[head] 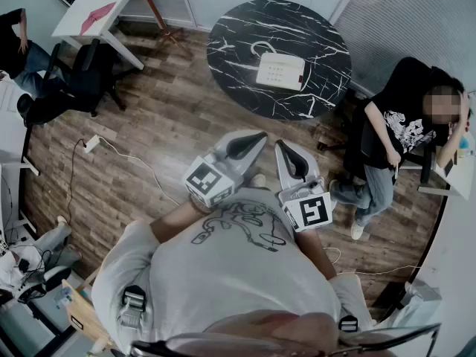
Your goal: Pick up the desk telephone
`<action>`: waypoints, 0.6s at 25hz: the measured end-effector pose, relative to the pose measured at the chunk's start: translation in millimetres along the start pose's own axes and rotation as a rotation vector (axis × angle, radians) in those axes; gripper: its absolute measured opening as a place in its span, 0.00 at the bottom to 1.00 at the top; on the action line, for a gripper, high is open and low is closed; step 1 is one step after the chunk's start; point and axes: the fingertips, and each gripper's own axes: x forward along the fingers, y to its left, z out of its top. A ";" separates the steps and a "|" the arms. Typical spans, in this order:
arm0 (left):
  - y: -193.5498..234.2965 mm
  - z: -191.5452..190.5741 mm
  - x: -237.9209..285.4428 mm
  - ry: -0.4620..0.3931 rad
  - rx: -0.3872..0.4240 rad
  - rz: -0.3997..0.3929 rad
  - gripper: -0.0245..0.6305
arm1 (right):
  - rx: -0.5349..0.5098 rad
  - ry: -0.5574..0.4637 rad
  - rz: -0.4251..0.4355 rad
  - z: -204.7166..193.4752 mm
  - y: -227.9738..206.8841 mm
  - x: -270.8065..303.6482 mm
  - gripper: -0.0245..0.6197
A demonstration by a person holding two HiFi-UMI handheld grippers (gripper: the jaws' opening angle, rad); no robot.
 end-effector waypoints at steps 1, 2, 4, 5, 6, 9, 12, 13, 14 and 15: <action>0.3 -0.2 1.9 -0.002 0.003 -0.002 0.04 | 0.000 -0.001 0.001 -0.4 -1.8 0.5 0.05; 0.6 -0.3 3.8 -0.004 0.006 -0.003 0.04 | -0.001 -0.002 0.001 -0.8 -3.6 0.9 0.05; 1.0 -0.9 7.4 -0.004 0.007 -0.003 0.04 | -0.001 -0.004 0.001 -1.2 -7.1 1.1 0.05; 1.0 -1.4 9.1 -0.004 0.007 -0.002 0.04 | 0.000 -0.004 0.001 -1.4 -8.8 0.9 0.05; 1.1 -2.0 10.7 -0.003 0.008 -0.002 0.04 | 0.001 -0.003 0.000 -1.6 -10.6 0.6 0.05; 0.5 -2.6 15.6 -0.004 0.005 0.001 0.04 | 0.023 -0.011 -0.004 -3.0 -17.4 -1.2 0.05; -0.1 -6.3 21.2 0.002 0.002 0.010 0.04 | 0.041 -0.023 0.000 -4.1 -24.7 -5.1 0.05; -0.3 -7.3 23.4 0.003 0.002 0.013 0.04 | 0.040 -0.024 0.001 -3.9 -26.9 -6.4 0.05; -0.8 -7.5 25.8 0.002 0.001 0.015 0.04 | 0.038 -0.027 0.002 -3.3 -29.1 -7.9 0.05; -1.9 -7.4 28.5 0.000 0.000 0.017 0.04 | 0.037 -0.029 0.003 -2.8 -31.3 -9.6 0.05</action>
